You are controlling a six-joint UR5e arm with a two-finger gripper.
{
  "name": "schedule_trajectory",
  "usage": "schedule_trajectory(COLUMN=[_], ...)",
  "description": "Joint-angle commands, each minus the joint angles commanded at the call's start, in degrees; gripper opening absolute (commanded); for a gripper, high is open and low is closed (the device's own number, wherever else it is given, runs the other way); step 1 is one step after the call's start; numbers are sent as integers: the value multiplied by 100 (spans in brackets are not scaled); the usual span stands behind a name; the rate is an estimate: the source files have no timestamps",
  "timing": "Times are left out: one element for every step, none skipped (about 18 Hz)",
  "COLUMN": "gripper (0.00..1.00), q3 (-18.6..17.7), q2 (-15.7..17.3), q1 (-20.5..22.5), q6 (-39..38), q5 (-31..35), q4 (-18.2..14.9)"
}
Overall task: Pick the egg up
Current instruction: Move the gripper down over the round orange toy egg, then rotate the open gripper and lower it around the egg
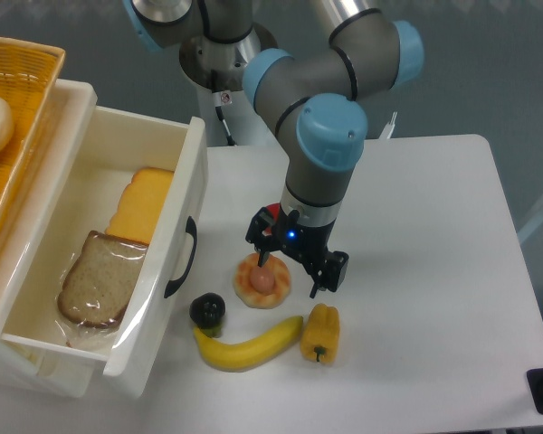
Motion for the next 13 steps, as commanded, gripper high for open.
schedule_trajectory(gripper=[100, 100, 100, 100, 100, 100, 100, 100, 100, 100, 100, 100, 100], q3=[-88, -132, -141, -150, -185, -229, -290, -378, -483, -597, -720, -808, -827], q2=[0, 0, -9, -35, -113, -158, -193, -219, -220, -255, -264, -264, -264], q1=[44, 53, 53, 27, -8, -34, -87, -105, -114, -114, -114, -114, -88], q6=[194, 344, 450, 503, 530, 547, 547, 547, 547, 530, 478, 442, 338], q5=[-17, -9, -9, 0, 9, 17, 26, 26, 18, 9, 9, -9, -35], q4=[0, 0, -9, -9, -9, -9, -9, -9, -9, 0, 0, 9, 0])
